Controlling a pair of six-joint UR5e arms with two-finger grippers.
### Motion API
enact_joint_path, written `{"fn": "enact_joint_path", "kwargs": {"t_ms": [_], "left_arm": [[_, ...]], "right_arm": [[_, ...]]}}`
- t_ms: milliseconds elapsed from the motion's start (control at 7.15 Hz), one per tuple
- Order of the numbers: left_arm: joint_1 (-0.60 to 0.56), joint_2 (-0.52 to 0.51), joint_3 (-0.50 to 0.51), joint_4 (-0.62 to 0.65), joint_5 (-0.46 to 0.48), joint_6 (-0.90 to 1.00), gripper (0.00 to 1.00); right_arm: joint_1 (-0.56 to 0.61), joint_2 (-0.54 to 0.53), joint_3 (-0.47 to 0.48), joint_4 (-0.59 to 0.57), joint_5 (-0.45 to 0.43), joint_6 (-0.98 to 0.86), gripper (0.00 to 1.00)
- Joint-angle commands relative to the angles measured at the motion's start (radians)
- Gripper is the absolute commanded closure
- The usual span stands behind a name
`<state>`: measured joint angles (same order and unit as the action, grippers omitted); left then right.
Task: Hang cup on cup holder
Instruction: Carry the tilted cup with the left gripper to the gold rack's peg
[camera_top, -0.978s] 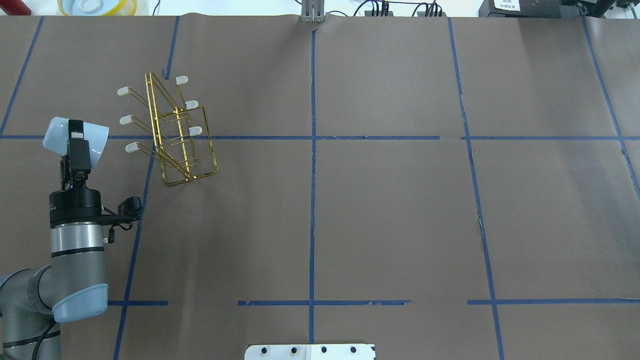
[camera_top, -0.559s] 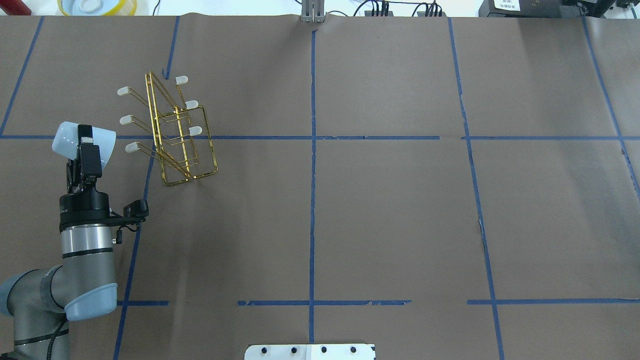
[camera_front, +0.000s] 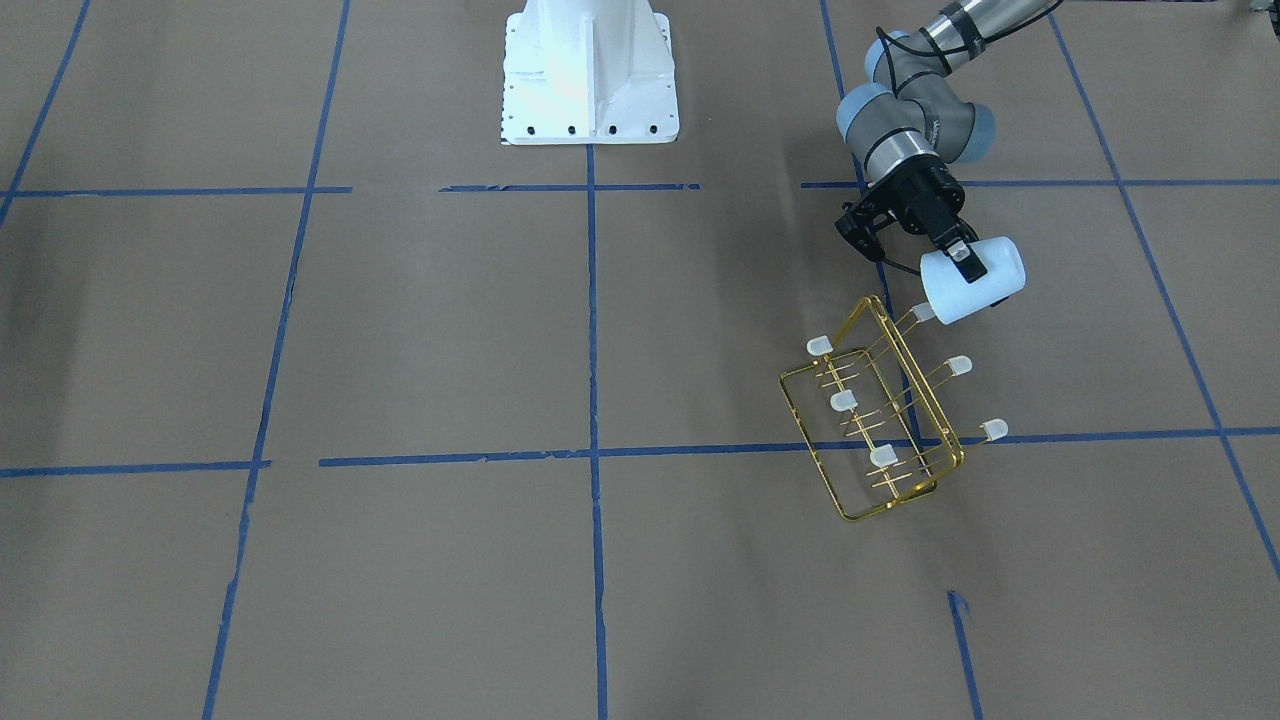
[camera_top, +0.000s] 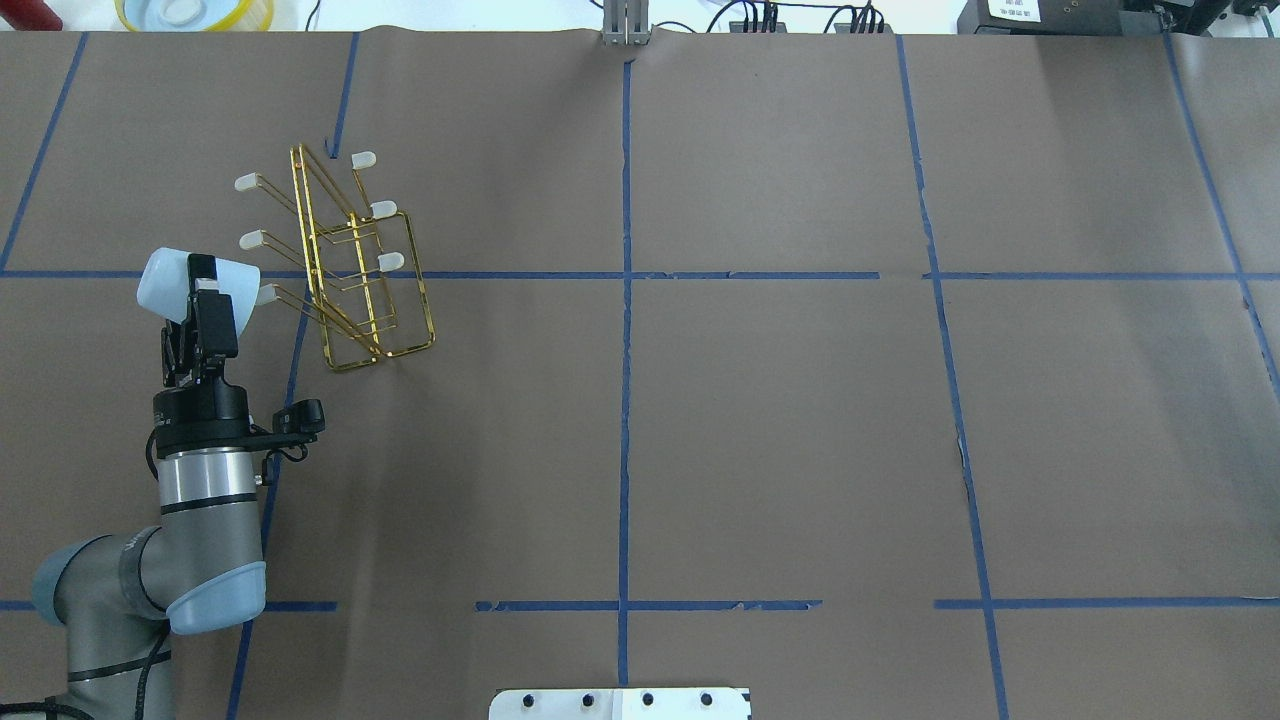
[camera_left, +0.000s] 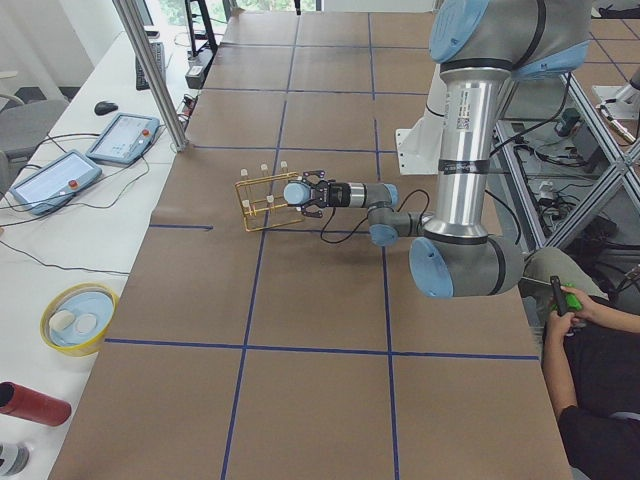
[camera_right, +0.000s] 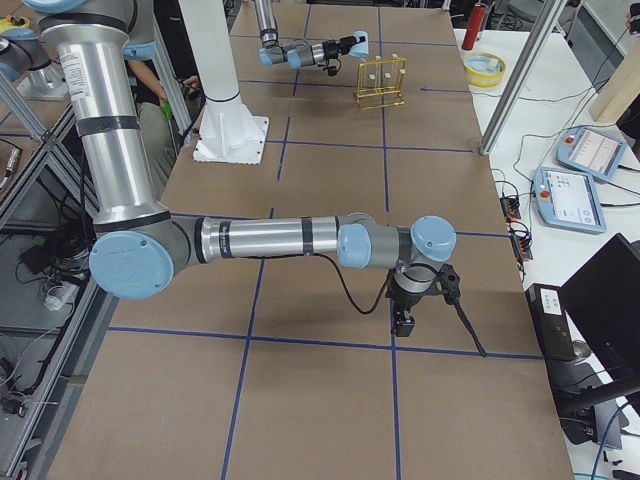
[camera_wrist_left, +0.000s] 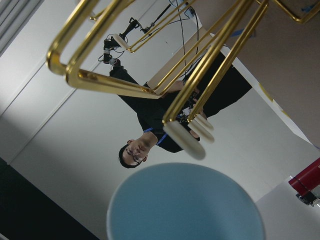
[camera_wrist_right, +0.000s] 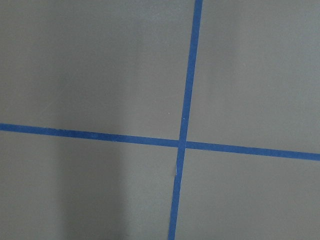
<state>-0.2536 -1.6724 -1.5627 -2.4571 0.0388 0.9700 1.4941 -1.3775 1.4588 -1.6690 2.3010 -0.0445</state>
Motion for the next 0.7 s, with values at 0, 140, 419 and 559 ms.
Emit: {"fn": "enact_joint_path", "kwargs": {"t_ms": [0, 140, 419, 559], "left_arm": [[0.001, -0.023, 0.028, 0.000, 0.001, 0.003, 1.00], [0.001, -0.042, 0.053, 0.000, 0.001, 0.003, 1.00], [0.002, -0.059, 0.079, 0.001, 0.001, 0.003, 1.00], [0.002, -0.075, 0.096, 0.003, 0.001, 0.003, 1.00]], "right_arm": [[0.000, 0.000, 0.000, 0.000, 0.000, 0.000, 0.00], [0.000, 0.000, 0.000, 0.000, 0.000, 0.000, 0.00], [0.000, 0.000, 0.000, 0.000, 0.000, 0.000, 0.00], [0.000, 0.000, 0.000, 0.000, 0.000, 0.000, 0.00]]}}
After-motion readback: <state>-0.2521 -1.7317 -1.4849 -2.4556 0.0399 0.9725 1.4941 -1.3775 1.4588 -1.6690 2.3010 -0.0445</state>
